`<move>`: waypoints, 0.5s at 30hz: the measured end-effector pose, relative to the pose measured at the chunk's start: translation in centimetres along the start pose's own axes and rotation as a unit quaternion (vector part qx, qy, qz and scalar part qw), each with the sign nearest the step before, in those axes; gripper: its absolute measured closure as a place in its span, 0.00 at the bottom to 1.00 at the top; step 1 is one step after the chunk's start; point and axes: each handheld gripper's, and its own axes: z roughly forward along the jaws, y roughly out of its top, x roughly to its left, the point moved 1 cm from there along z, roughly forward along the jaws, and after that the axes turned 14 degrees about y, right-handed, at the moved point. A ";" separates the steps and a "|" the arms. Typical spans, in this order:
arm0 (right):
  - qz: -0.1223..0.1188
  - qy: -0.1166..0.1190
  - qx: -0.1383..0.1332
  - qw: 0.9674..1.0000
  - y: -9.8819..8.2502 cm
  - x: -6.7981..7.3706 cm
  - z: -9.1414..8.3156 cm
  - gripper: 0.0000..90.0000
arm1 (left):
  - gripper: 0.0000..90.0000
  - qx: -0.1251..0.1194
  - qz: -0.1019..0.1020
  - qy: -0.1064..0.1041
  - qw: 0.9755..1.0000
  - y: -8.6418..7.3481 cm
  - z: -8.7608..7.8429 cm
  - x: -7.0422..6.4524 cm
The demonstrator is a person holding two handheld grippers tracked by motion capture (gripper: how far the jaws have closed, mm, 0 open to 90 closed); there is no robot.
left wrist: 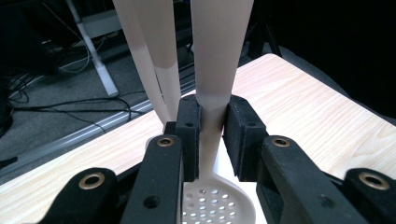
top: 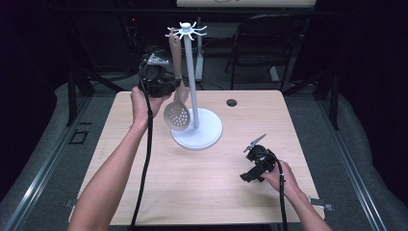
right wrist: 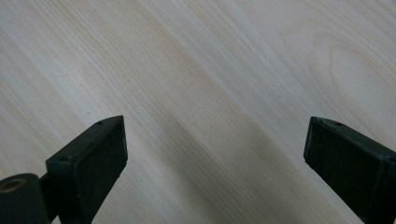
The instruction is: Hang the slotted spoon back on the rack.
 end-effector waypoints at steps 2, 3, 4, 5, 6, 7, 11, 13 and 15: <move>-0.001 0.000 0.002 1.000 0.0 0.0 0.0 0.06 | 0.85 0.002 0.000 0.000 1.000 0.1 0.1 0.1; -0.002 0.001 0.000 1.000 0.0 0.0 0.0 0.06 | 0.85 0.003 0.000 -0.001 1.000 0.1 0.2 0.1; -0.002 0.001 0.000 1.000 0.0 0.0 0.0 0.06 | 0.85 0.003 0.000 -0.001 1.000 0.1 0.2 0.1; -0.002 0.002 0.001 1.000 0.0 0.0 0.0 0.06 | 0.85 0.003 0.000 0.002 1.000 0.1 0.3 0.1; -0.001 0.005 -0.003 1.000 0.0 0.0 0.0 0.06 | 0.85 0.004 0.002 0.002 1.000 0.2 0.3 0.1; -0.001 0.004 0.000 1.000 0.0 -0.1 -0.1 0.06 | 0.85 0.004 0.002 0.003 1.000 0.2 0.4 0.0; 0.002 0.002 -0.002 1.000 -0.1 -0.1 -0.2 0.06 | 0.85 0.005 -0.001 0.002 1.000 0.3 0.9 -0.1; 0.002 0.005 0.001 1.000 -0.1 -0.1 -0.2 0.06 | 0.85 0.005 -0.003 0.001 1.000 0.3 1.1 -0.2; 0.000 0.005 0.001 1.000 0.0 -0.1 -0.1 0.06 | 0.85 0.002 -0.005 -0.001 1.000 0.3 1.3 -0.3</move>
